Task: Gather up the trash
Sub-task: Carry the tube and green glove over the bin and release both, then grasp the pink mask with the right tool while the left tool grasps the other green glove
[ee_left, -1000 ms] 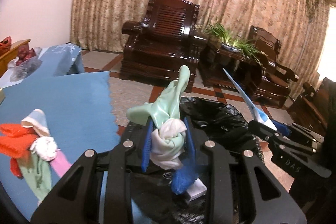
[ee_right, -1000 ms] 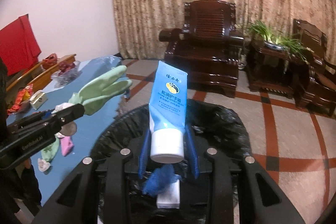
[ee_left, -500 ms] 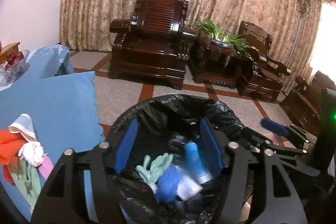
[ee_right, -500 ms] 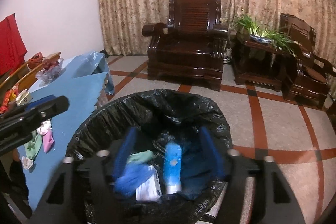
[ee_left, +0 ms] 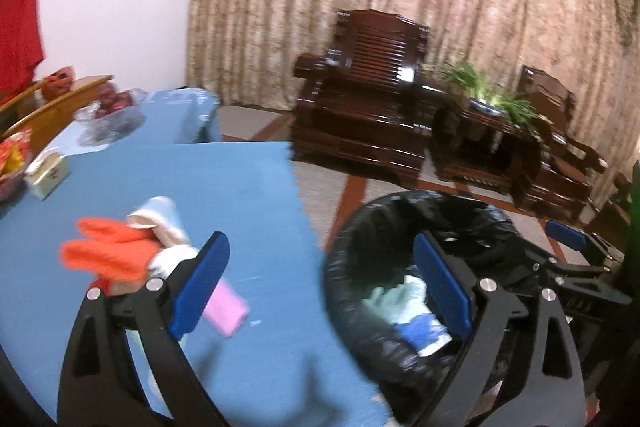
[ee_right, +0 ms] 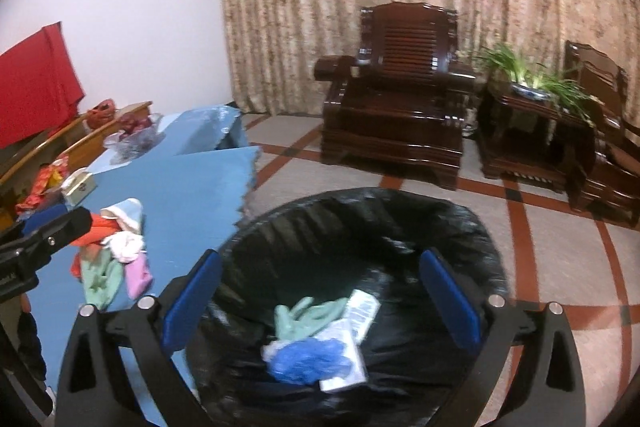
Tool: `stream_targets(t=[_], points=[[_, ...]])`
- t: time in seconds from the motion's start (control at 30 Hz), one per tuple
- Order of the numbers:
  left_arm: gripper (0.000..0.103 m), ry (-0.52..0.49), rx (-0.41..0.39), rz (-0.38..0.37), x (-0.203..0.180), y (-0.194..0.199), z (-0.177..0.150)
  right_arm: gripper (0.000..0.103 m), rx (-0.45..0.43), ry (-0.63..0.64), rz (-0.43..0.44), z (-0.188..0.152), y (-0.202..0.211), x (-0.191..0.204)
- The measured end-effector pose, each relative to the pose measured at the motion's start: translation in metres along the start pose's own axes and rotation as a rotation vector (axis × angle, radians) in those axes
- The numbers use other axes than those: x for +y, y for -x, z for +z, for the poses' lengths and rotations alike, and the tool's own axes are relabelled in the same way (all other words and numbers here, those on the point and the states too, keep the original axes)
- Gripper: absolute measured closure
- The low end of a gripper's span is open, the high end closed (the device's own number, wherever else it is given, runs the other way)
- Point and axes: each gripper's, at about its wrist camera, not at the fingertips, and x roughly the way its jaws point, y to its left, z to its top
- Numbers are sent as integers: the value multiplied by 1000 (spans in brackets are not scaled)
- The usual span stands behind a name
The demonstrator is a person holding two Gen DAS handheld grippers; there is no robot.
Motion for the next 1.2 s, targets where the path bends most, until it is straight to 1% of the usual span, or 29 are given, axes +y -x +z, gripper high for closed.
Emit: stream_targets(t=[0.1, 0.3, 0.47, 0.63, 0.73, 0.83, 1.0, 1.03, 1.07, 1.1, 1.2], points=[[12, 16, -17, 74, 29, 19, -7, 6, 3, 22, 38, 1, -5, 22], [12, 52, -23, 187, 78, 45, -16, 6, 11, 74, 117, 0, -18, 69], [12, 88, -18, 261, 116, 59, -24, 6, 16, 105, 170, -5, -28, 105], [12, 121, -2, 316, 144, 60, -35, 6, 31, 131, 210, -11, -39, 132], [12, 135, 25, 337, 156, 56, -46, 6, 51, 154, 233, -18, -49, 148], [13, 144, 46, 345, 162, 51, -55, 9, 72, 175, 257, -25, -58, 161], [13, 143, 74, 361, 168, 44, -68, 19, 107, 225, 292, -39, -75, 183], [16, 147, 81, 364, 169, 41, -71, 20, 112, 235, 294, -42, -79, 187], [18, 150, 91, 365, 171, 39, -72, 23, 127, 243, 298, -46, -84, 191], [18, 152, 95, 365, 172, 38, -73, 27, 140, 244, 306, -48, -89, 194], [18, 158, 104, 371, 176, 34, -78, 30, 173, 251, 313, -55, -103, 202]])
